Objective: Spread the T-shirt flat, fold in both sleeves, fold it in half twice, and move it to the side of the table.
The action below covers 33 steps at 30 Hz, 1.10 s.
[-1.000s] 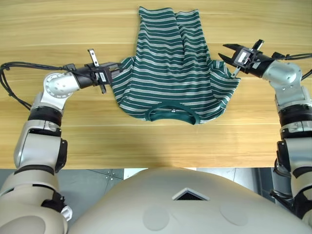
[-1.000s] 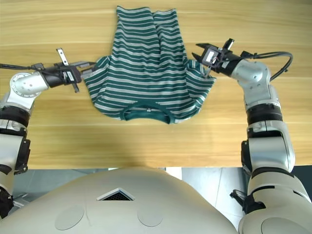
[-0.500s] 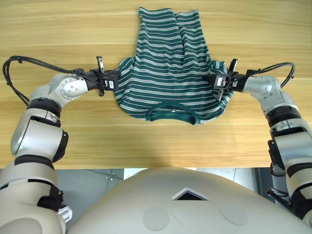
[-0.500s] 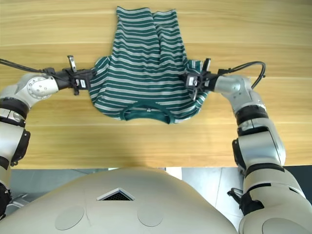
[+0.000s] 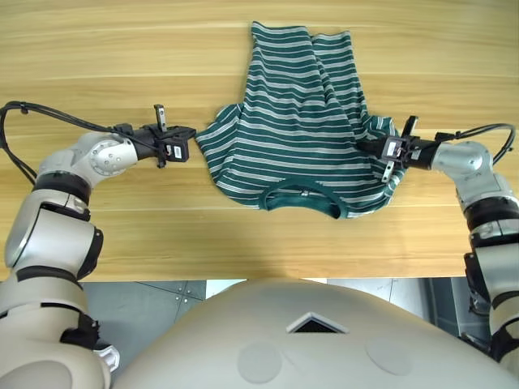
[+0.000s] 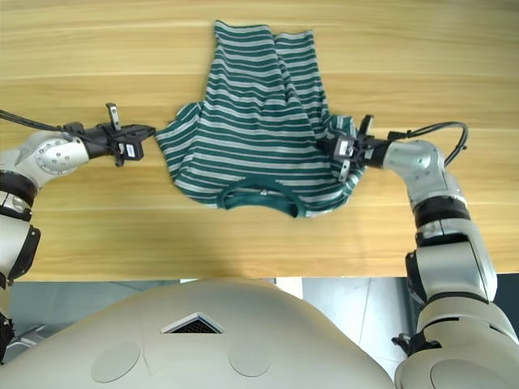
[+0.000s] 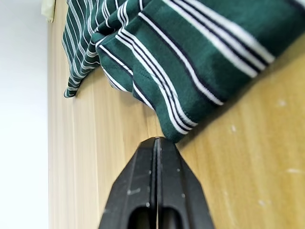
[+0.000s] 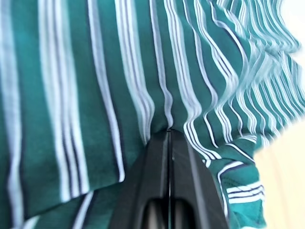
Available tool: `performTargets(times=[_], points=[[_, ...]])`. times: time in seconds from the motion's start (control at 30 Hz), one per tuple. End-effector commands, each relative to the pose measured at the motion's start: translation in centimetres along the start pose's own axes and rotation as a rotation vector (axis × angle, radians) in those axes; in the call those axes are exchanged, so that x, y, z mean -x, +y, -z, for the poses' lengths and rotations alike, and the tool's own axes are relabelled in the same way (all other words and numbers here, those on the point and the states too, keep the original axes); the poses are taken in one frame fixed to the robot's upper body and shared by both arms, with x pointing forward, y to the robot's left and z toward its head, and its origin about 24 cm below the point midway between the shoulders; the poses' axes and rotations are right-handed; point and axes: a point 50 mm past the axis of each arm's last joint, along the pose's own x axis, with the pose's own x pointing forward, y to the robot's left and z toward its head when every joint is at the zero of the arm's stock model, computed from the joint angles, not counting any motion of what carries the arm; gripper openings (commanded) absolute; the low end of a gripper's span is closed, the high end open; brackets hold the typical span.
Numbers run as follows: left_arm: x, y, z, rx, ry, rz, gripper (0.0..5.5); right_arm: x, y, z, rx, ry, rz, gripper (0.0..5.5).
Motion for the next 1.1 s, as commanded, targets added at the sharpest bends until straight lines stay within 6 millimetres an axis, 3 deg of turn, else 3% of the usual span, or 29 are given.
performTargets(times=[0.03, 0.1, 0.23, 0.33, 0.57, 0.73, 0.87, 0.97, 1.1], points=[[0.3, -1.3, 0.0, 0.025, -0.003, 0.040, 0.00, -0.1, 0.7, -0.5, -0.008, -0.027, -0.054, 0.03], [0.7, 0.5, -0.2, 0.020, -0.038, -0.035, 0.00, -0.3, 0.8, -0.7, -0.012, -0.028, -0.059, 0.03], [0.7, 3.1, -2.4, 0.020, -0.228, -0.167, 0.00, -0.4, 1.0, -0.7, -0.018, -0.027, -0.064, 0.03], [-0.4, 2.3, -3.6, 0.010, -0.277, -0.095, 0.00, -0.3, 1.0, -0.7, -0.019, -0.024, -0.061, 0.03], [-2.8, -0.4, -3.4, -0.013, -0.177, 0.096, 0.00, 0.0, 0.6, -1.2, -0.011, -0.048, -0.010, 0.03], [-3.1, -1.7, -1.6, -0.102, -0.009, 0.163, 0.00, 2.2, -1.7, -2.3, 0.038, -0.096, 0.170, 0.03], [-2.9, -2.7, -1.3, -0.126, 0.005, 0.195, 0.00, 4.5, -3.3, -3.2, 0.075, -0.120, 0.328, 0.03], [-2.9, -2.9, -1.4, -0.137, 0.001, 0.202, 0.00, 4.8, -2.0, -3.1, 0.071, -0.109, 0.289, 0.03], [-2.9, -3.1, -1.3, -0.151, 0.005, 0.213, 0.00, 4.8, 2.2, -2.0, 0.001, -0.057, 0.126, 0.03]])
